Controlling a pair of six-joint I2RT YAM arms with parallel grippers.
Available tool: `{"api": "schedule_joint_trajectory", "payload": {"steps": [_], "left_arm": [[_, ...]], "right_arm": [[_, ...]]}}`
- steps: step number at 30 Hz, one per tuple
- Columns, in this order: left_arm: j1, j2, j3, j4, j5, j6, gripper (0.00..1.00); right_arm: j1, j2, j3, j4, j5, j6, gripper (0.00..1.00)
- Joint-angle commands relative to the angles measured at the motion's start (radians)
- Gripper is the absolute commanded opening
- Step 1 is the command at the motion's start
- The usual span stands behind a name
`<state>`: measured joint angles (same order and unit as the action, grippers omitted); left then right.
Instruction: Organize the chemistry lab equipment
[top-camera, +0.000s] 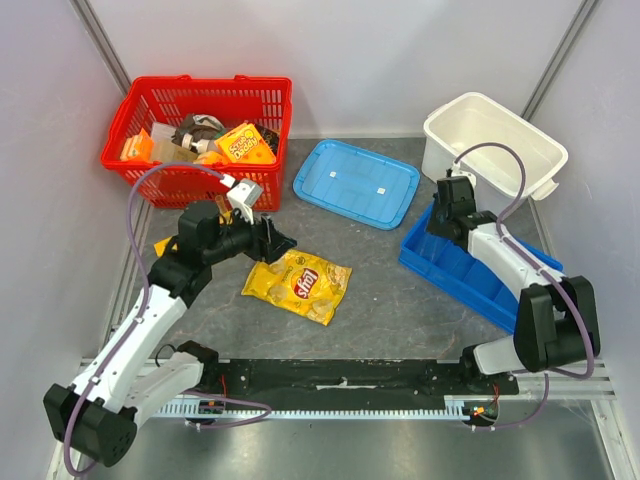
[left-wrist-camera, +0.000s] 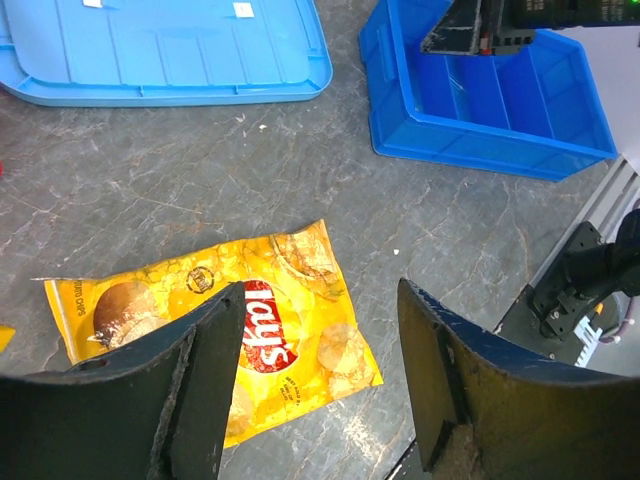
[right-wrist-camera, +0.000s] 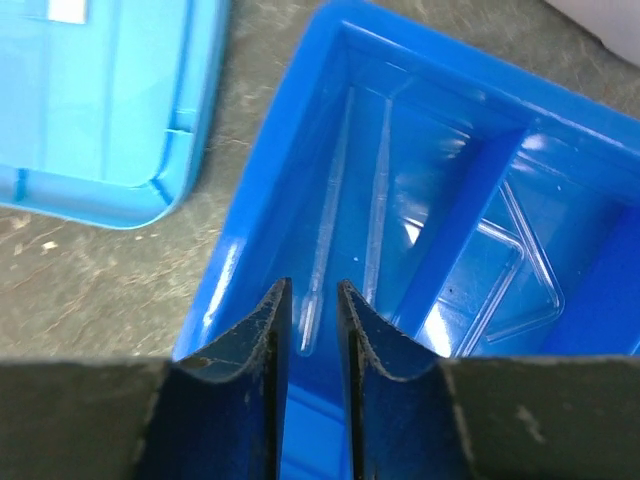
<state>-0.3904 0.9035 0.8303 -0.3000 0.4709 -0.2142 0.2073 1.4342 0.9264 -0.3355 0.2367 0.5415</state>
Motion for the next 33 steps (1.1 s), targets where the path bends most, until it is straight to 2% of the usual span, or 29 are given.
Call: {"api": "schedule_joint_trajectory", "payload": {"steps": [1, 4, 7, 10, 17, 24, 33], "left_arm": [[-0.005, -0.043, -0.003, 0.035, -0.055, 0.045, 0.68], [-0.005, -0.077, -0.010, 0.045, -0.090, 0.041, 0.67], [-0.005, -0.127, -0.029, 0.074, -0.130, 0.032, 0.67], [-0.005, -0.189, -0.052, 0.091, -0.181, 0.027, 0.66], [-0.007, -0.339, -0.105, 0.128, -0.330, 0.033, 0.66], [-0.007, -0.423, -0.129, 0.130, -0.402, 0.041, 0.66], [-0.007, -0.440, -0.138, 0.128, -0.439, 0.039, 0.65]], "right_arm": [[0.041, -0.083, 0.095, 0.022, -0.091, -0.105, 0.34], [0.098, -0.075, 0.149, 0.085, -0.123, -0.224, 0.39], [0.116, -0.023, 0.198, 0.162, -0.233, -0.366, 0.42], [0.127, 0.078, 0.287, 0.162, -0.338, -0.466, 0.44], [0.237, 0.324, 0.440, 0.125, -0.353, -0.728, 0.51], [0.280, 0.468, 0.485, 0.113, -0.462, -0.811, 0.53], [0.285, 0.575, 0.522, 0.115, -0.422, -0.880, 0.56]]}}
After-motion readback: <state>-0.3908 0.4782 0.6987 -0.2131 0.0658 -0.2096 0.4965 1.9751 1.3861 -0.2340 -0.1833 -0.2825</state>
